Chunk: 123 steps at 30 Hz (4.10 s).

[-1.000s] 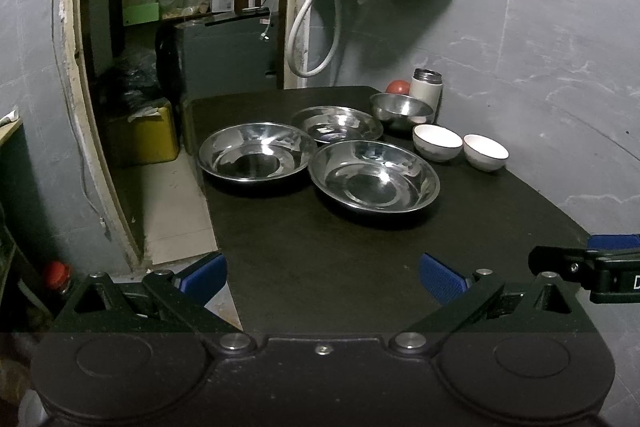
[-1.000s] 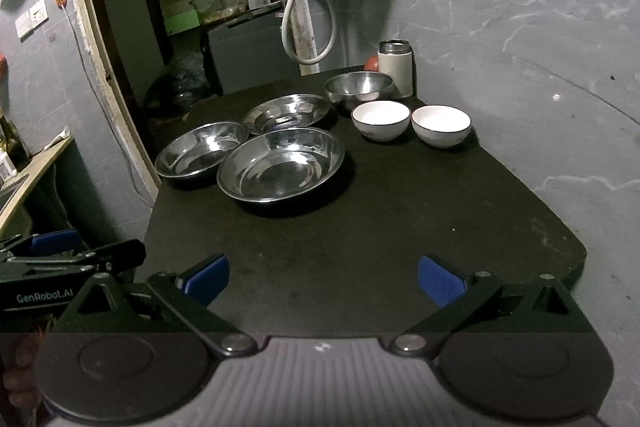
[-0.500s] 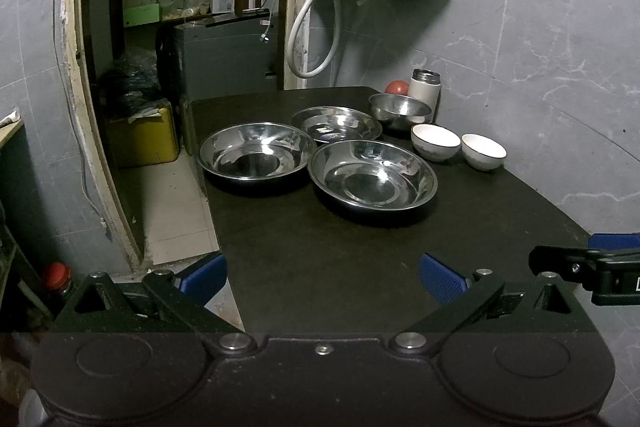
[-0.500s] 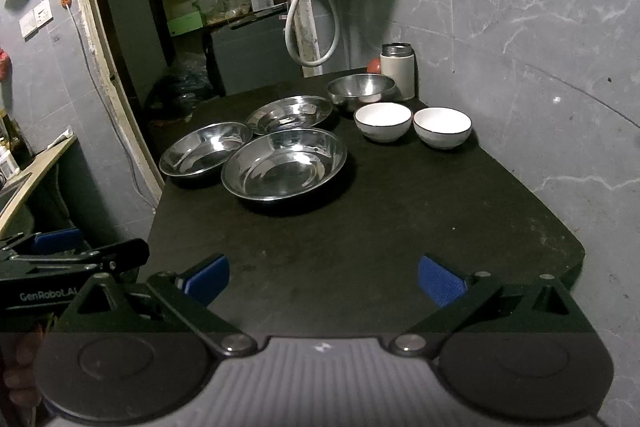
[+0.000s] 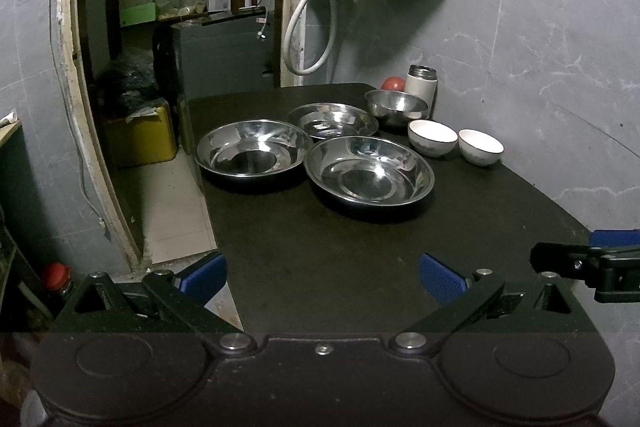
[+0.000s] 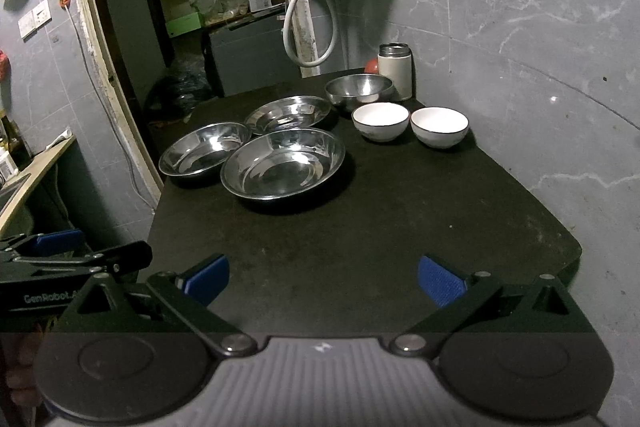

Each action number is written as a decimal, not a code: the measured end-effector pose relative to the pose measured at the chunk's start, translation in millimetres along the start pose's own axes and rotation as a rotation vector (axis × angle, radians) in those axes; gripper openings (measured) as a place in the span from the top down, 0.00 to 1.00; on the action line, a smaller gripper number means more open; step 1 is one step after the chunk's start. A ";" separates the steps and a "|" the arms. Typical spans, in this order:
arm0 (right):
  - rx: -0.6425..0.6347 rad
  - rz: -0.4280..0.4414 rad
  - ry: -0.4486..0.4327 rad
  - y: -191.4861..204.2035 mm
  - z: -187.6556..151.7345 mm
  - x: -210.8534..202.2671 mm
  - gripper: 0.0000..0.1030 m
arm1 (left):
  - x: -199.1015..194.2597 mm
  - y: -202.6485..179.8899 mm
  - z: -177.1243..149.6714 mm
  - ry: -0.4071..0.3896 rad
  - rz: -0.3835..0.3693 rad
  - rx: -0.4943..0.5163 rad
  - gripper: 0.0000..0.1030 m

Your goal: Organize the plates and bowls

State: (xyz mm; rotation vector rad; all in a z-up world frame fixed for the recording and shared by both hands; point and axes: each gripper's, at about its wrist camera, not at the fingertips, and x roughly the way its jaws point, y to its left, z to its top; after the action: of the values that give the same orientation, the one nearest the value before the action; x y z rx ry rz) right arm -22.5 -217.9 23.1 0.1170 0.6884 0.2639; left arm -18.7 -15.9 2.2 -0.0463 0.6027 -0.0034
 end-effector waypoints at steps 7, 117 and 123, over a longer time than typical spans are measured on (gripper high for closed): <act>-0.005 -0.006 0.002 0.3 1.9 -1.1 0.00 | 5.2 2.6 1.5 0.011 -0.014 -0.012 0.01; 0.120 0.179 0.201 11.4 165.0 223.0 0.91 | 214.8 133.4 152.0 0.232 -0.074 -0.270 0.93; 0.197 0.111 0.217 -25.4 144.0 203.5 0.91 | 223.2 86.0 145.2 0.283 -0.141 -0.166 0.93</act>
State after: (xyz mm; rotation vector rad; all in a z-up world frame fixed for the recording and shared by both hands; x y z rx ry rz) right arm 225.7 -188.4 4.2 0.3184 0.9252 0.3175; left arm 246.6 72.4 -8.6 -0.2524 0.8812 -0.0977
